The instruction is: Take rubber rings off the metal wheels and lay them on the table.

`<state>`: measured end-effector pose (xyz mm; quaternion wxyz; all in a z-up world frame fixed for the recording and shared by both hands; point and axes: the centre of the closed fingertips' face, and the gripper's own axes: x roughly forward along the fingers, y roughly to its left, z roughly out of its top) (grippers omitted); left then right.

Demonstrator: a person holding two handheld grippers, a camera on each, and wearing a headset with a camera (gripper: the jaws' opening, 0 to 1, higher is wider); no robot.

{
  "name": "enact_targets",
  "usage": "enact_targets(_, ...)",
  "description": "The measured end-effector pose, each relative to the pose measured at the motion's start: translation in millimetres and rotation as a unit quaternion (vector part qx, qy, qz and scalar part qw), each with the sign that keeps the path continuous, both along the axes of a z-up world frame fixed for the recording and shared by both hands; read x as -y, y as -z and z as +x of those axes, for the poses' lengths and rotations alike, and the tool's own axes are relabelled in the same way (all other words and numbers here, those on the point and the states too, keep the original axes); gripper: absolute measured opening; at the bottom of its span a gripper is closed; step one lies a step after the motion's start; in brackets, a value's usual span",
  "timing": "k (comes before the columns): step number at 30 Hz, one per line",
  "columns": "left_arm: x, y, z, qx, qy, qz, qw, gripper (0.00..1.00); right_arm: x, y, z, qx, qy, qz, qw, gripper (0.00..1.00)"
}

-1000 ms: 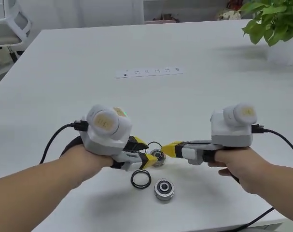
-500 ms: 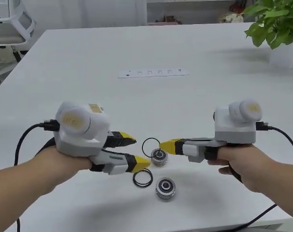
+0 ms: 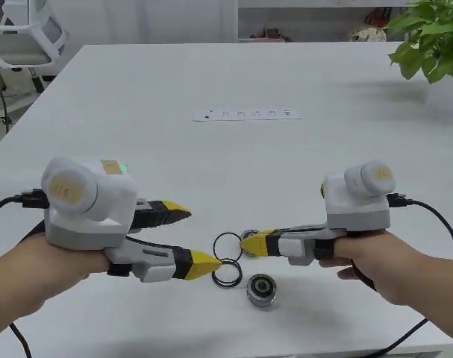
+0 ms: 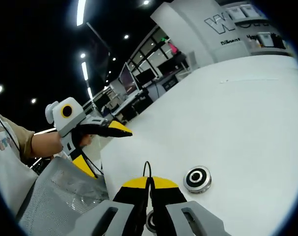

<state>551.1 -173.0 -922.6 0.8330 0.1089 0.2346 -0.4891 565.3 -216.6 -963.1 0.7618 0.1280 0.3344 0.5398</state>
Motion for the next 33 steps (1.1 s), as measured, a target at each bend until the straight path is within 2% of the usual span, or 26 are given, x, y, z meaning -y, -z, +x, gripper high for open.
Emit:
enact_targets(7,-16.3,-0.4,-6.2,0.000,-0.013,-0.002,0.9999,0.61,-3.8,10.9,-4.9,-0.008,-0.015,-0.019,0.9997,0.00)
enact_targets(15,-26.1,1.4,-10.1,-0.006,-0.029,-0.003,0.9996,0.62,-5.9,22.6,-9.6,-0.022,-0.024,-0.040,0.9987,0.00)
enact_targets(23,-27.7,3.4,-13.7,-0.010,-0.032,-0.002,0.9994,0.62,-7.2,32.1,-11.5,-0.016,-0.031,-0.065,0.9973,0.00)
enact_targets(33,-29.7,5.1,-16.4,-0.017,-0.036,-0.004,0.9992,0.62,-3.6,33.0,-14.4,0.003,-0.040,-0.082,0.9958,0.13)
